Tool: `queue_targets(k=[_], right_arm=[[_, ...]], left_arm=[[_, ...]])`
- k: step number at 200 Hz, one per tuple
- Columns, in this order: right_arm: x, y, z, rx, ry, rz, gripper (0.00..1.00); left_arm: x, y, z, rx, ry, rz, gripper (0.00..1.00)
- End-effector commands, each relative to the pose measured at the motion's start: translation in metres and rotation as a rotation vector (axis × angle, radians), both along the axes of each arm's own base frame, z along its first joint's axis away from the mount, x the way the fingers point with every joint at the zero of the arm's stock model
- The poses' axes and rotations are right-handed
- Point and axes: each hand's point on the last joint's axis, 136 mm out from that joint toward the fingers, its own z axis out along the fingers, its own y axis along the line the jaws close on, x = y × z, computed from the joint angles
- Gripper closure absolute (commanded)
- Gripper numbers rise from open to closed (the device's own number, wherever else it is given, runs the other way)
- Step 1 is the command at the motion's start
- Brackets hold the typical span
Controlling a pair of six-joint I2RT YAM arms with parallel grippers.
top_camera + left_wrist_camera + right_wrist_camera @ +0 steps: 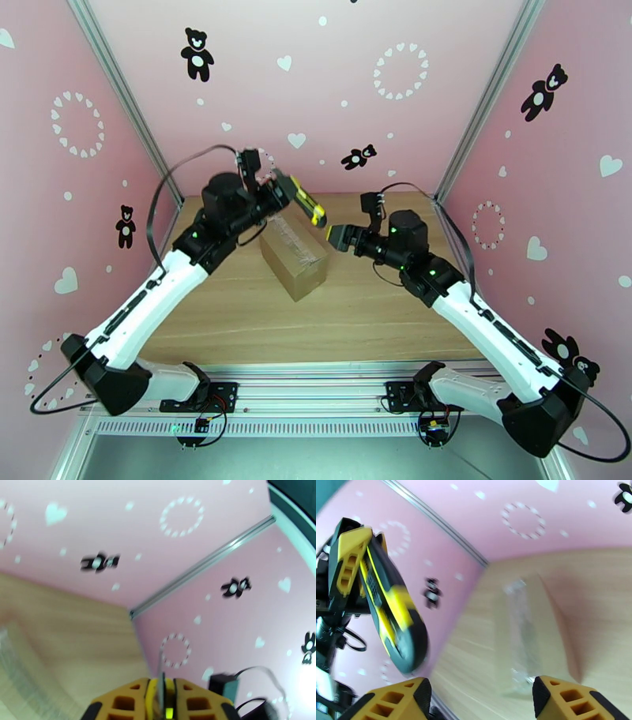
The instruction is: Unpack the express box
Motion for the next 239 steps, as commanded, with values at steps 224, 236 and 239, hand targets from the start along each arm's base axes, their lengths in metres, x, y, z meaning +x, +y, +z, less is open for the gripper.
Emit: queue_targets(k=[224,236,239], right_arm=[[0.039,0.083,0.155,0.546,-0.149,0.418,0.2],[0.042,0.087,0.157,0.561,-0.138,0.429,0.2],[0.042,0.087,0.157,0.565,-0.138,0.431,0.2]], left_arm=[[-0.022,0.122,0.088,-0.162,-0.208,0.444,1.0],[-0.022,0.121,0.089,-0.174,-0.213,0.435,1.0],[-0.021,0.12,0.089,-0.175,-0.213,0.435,1.0]])
